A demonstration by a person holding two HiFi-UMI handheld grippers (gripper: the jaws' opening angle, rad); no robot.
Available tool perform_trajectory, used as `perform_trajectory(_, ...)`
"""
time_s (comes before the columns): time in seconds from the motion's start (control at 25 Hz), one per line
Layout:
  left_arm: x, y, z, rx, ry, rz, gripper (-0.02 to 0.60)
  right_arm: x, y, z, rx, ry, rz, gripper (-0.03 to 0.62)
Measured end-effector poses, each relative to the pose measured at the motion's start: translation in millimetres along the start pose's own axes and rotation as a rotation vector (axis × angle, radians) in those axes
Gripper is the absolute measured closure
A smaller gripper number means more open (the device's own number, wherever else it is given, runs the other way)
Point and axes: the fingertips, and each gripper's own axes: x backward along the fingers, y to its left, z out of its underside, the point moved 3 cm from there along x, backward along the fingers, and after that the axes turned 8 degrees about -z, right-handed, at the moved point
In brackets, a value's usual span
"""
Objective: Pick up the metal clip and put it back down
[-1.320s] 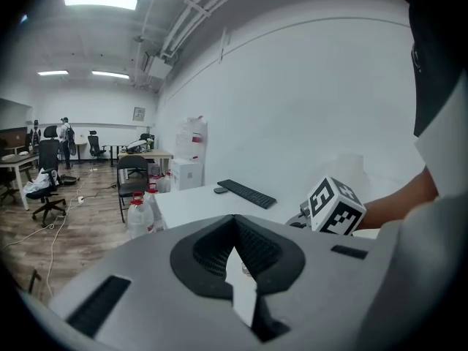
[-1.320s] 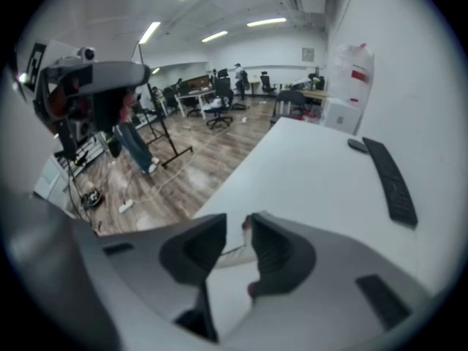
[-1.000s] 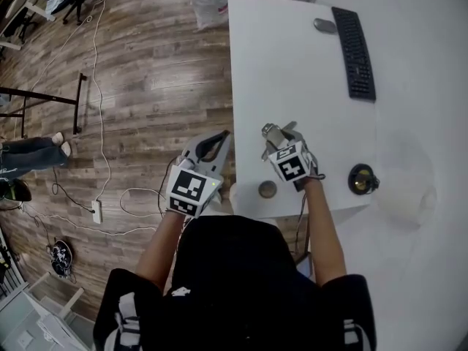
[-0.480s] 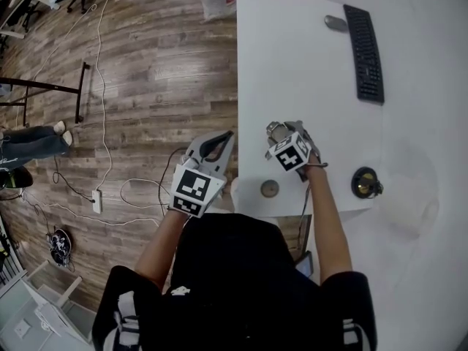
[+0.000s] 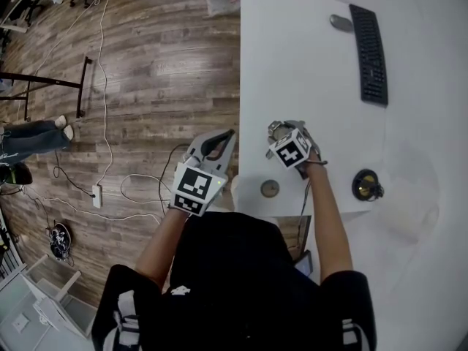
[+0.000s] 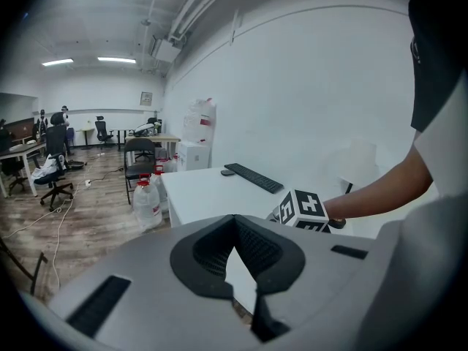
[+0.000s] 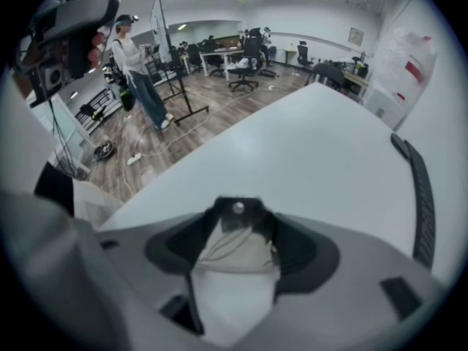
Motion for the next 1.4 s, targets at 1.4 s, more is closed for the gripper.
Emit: perform_trajectory(1.4, 25, -32, -70, -0.188, -0.165, 0.112, 0.557, 145, 34, -14, -0.341, -0.421, 0.184, 0.309)
